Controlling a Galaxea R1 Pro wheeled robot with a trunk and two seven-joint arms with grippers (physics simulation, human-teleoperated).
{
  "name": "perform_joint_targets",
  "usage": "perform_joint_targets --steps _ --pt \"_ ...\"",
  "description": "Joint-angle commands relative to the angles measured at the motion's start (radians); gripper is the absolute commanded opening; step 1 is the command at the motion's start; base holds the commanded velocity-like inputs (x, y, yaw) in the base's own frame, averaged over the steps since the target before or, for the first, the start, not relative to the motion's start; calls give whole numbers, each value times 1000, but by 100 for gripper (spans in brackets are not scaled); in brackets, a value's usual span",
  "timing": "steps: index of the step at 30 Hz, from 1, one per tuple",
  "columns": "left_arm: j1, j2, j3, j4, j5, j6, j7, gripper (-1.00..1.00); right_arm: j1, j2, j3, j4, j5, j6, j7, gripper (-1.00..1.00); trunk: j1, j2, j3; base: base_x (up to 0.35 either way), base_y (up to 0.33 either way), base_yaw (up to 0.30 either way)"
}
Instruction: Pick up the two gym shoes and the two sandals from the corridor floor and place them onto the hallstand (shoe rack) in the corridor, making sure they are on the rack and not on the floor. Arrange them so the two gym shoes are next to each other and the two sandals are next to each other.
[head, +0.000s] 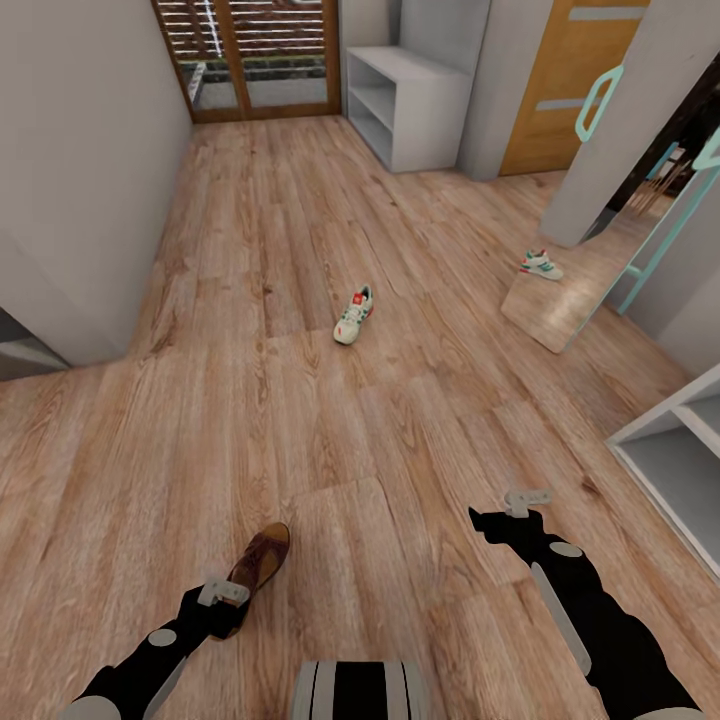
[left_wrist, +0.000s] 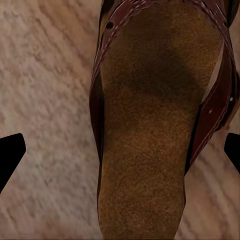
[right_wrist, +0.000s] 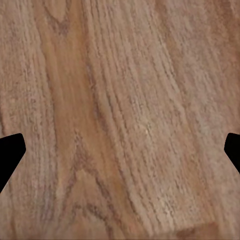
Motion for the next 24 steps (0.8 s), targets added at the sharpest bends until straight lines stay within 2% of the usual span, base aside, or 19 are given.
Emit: perform_joint_targets --steps 1,5,12,24 --pt "0 1 -3 0 -9 -4 1 100 0 -1 1 -1 -7 4 -1 100 0 0 -2 0 0 0" --pt "0 1 -4 0 -9 -3 1 100 0 -1 1 -1 -7 4 -1 100 0 0 -7 0 0 0" --pt "0 1 -4 0 -9 -1 1 100 0 -1 0 -1 -7 4 -2 100 3 -2 -37 0 0 0" --pt "0 1 -3 0 -9 0 2 100 0 -1 0 -1 -7 4 -2 100 3 -2 -48 0 0 0"
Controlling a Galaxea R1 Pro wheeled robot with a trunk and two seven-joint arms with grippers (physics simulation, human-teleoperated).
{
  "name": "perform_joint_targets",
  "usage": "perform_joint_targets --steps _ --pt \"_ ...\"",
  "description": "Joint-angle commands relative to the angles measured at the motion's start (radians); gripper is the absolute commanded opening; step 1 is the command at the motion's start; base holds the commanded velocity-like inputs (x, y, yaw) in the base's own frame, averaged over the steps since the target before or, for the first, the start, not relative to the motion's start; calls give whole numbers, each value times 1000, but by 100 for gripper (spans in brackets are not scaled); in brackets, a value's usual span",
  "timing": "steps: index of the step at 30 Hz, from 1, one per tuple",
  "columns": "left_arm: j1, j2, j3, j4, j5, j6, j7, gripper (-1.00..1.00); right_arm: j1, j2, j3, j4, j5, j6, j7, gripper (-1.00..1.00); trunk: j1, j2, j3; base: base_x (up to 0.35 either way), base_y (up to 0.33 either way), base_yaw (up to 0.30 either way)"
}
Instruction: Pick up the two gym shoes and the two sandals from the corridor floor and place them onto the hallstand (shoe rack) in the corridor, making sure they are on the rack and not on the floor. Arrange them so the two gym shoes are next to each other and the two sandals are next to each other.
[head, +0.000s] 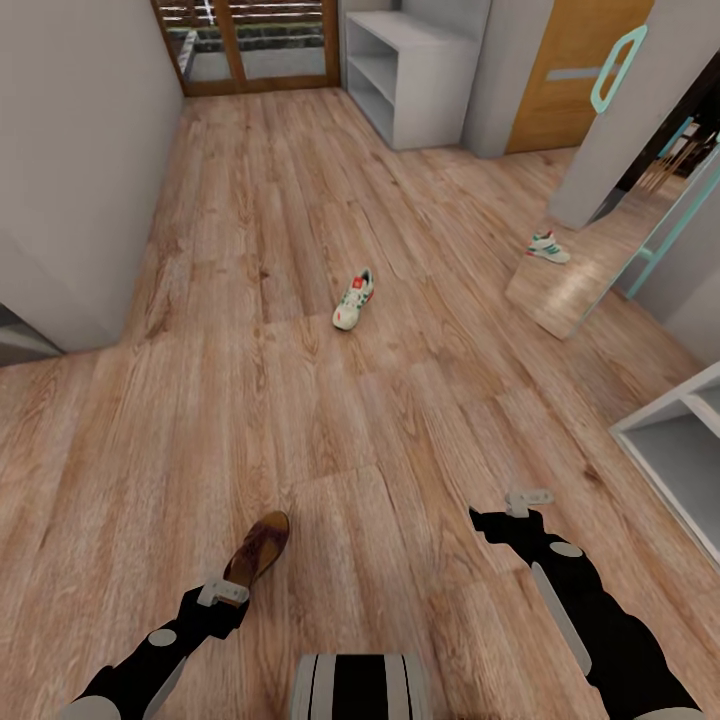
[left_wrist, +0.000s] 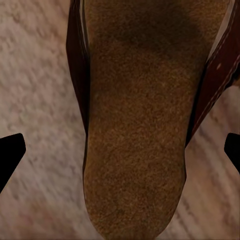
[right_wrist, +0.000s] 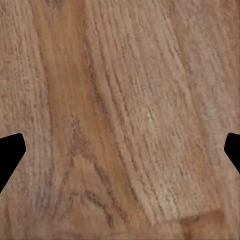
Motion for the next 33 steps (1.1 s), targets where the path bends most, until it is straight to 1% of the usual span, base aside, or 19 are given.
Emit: perform_joint_targets --steps 1,7,16,23,33 --pt "0 1 -4 0 -9 -5 2 100 0 -1 1 -1 -7 4 -1 100 0 0 -1 0 0 0" --pt "0 1 -3 0 -9 -5 2 100 0 -1 1 -1 -7 5 -2 100 3 -2 -26 0 0 0" --pt "0 1 -3 0 -9 -5 2 100 0 -1 1 -1 -7 5 -2 100 3 -2 -33 0 0 0" --pt "0 1 -3 0 -9 -5 2 100 0 -1 0 -1 -7 5 -1 100 6 -3 -62 0 0 0" --pt "0 1 -3 -1 -9 -5 2 100 0 -1 0 -1 -7 5 -1 100 6 -3 -69 0 0 0"
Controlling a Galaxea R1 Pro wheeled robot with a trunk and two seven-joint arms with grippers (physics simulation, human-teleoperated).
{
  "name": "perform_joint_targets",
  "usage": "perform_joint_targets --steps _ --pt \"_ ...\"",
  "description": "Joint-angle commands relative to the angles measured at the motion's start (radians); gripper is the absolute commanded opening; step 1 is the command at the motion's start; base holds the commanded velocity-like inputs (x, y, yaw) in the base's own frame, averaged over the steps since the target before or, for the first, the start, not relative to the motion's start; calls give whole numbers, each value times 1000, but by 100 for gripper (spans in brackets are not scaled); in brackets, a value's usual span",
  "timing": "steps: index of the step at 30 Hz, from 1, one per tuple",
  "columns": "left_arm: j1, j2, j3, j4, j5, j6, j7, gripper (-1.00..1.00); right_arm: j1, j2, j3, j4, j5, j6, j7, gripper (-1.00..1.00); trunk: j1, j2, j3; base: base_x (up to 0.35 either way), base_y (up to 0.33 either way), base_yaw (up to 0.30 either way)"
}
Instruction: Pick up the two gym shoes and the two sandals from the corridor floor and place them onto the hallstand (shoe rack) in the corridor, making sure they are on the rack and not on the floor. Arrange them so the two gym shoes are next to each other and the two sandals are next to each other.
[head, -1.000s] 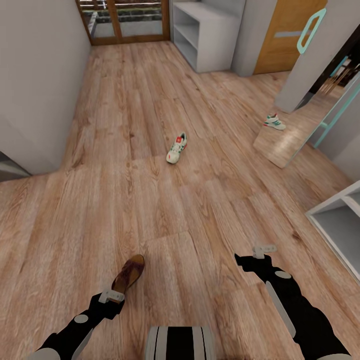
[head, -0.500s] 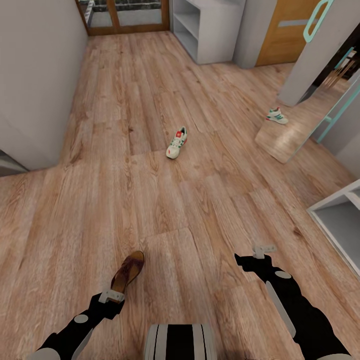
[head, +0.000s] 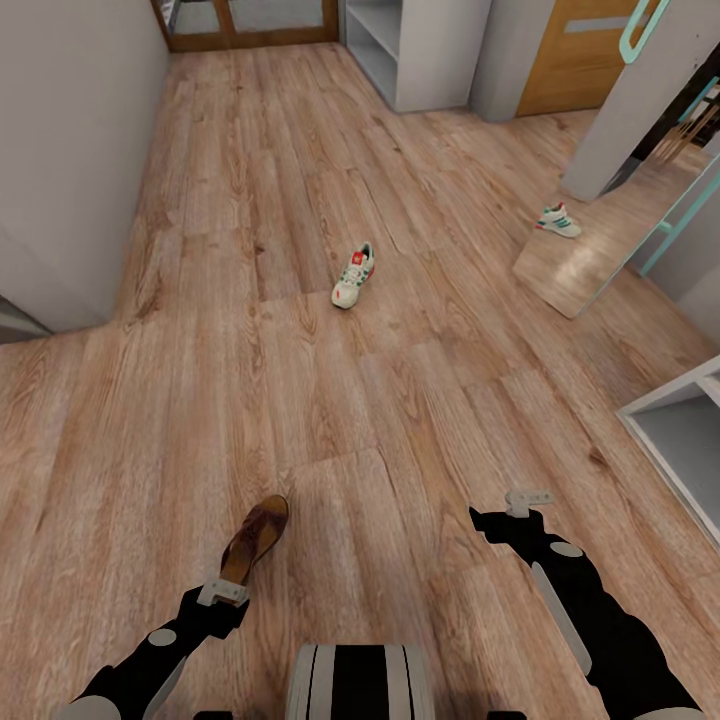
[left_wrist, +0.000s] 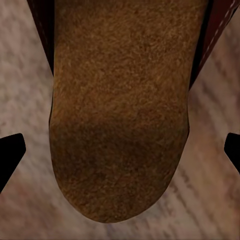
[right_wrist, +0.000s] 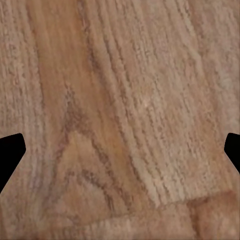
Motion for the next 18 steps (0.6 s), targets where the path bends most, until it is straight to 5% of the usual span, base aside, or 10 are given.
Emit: perform_joint_targets --steps 1,18 --pt "0 1 -4 1 -9 -5 2 100 0 -1 1 -1 -7 4 -1 100 0 0 -1 0 0 0" --pt "0 8 -2 0 -8 -7 2 100 0 -1 1 -1 -7 4 -1 100 3 -2 -26 0 0 0"
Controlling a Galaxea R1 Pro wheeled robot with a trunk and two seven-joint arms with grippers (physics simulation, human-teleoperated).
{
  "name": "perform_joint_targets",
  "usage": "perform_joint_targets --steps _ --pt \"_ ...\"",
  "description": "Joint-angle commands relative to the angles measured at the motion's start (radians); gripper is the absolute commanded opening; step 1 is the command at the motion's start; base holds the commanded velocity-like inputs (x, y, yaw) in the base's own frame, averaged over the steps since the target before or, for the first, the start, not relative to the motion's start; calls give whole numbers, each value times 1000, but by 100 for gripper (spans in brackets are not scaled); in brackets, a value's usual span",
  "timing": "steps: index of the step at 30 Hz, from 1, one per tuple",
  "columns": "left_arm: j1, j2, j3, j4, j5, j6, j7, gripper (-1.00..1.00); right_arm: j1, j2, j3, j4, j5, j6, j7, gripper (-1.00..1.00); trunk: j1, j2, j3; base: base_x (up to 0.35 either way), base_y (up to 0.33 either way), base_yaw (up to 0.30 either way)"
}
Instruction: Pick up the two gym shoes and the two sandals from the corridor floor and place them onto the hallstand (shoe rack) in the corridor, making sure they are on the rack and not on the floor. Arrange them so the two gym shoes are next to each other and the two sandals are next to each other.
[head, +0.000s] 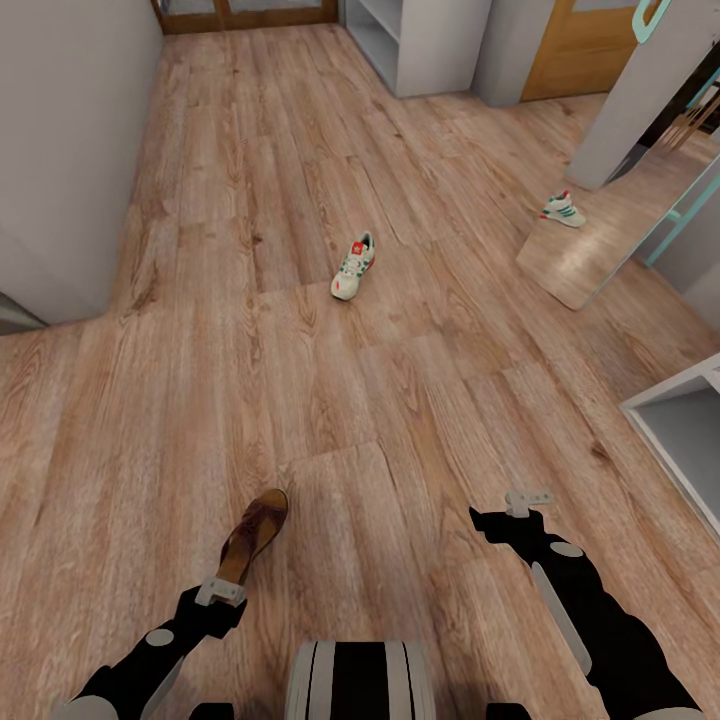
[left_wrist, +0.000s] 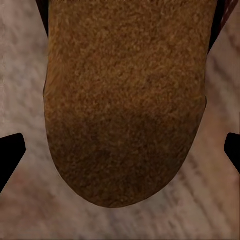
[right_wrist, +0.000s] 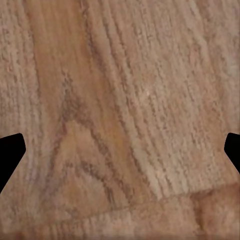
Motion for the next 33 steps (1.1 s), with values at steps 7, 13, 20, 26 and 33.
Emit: perform_joint_targets --steps 7,13,20,26,33 --pt "0 3 -4 0 -9 -6 6 100 0 -1 1 -1 -7 4 -2 100 0 0 -1 0 0 0" --pt "0 4 -4 1 -8 -8 9 100 0 -1 1 -1 -7 4 -2 100 0 0 -1 10 0 0" --pt "0 6 -4 2 -8 -10 11 100 0 -1 1 -1 -7 4 -1 100 0 0 -1 23 0 0" --pt "0 6 -3 0 -8 -10 12 100 0 -1 1 -1 -7 4 -1 100 0 0 -1 3 0 0" --pt "-2 2 -2 -10 -8 -8 10 -100 0 -1 1 -1 -7 4 -2 100 0 0 -1 0 0 0"
